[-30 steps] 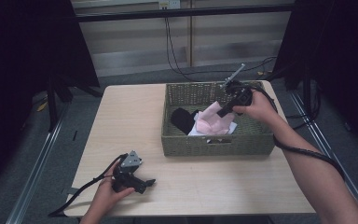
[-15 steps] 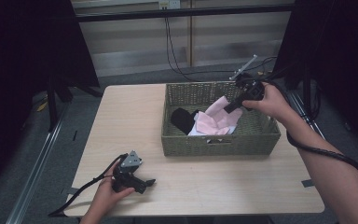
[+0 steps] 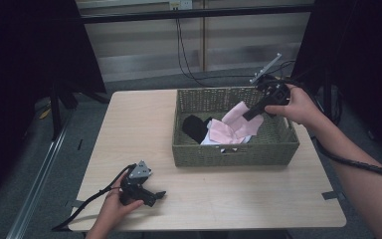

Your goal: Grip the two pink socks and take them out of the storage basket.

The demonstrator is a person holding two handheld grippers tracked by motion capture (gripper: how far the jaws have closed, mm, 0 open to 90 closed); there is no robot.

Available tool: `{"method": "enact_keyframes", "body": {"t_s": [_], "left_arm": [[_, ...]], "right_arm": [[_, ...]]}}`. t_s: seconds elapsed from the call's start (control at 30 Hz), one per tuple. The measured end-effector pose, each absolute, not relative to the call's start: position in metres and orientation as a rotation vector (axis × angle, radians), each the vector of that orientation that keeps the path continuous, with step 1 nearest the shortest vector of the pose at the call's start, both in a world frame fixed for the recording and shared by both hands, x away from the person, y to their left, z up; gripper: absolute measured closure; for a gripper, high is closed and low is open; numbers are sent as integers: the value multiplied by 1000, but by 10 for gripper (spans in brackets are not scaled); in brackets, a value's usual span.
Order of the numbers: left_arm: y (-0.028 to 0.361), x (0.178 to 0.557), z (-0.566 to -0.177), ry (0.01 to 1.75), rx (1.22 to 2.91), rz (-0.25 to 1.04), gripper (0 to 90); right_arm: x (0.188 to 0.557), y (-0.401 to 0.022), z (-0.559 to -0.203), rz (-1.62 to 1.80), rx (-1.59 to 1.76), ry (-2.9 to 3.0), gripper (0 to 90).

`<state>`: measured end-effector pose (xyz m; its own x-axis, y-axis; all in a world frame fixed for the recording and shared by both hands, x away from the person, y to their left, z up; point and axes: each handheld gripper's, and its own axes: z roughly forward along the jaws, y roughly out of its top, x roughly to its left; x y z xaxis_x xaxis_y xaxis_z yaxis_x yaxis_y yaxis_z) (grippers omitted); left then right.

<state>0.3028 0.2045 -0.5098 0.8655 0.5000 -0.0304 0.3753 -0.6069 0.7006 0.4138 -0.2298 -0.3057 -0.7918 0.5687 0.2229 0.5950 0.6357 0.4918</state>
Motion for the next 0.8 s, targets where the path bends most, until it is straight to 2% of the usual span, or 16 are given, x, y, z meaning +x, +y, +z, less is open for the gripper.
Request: {"method": "enact_keyframes", "body": {"t_s": [0.4, 0.8], "left_arm": [[205, 303, -510, 629, 2290, 216, 0], [204, 303, -510, 630, 2286, 220, 0]], "right_arm": [[393, -219, -299, -868, -892, -2807, 843], [369, -200, -320, -872, -762, -2778, 839]]}}
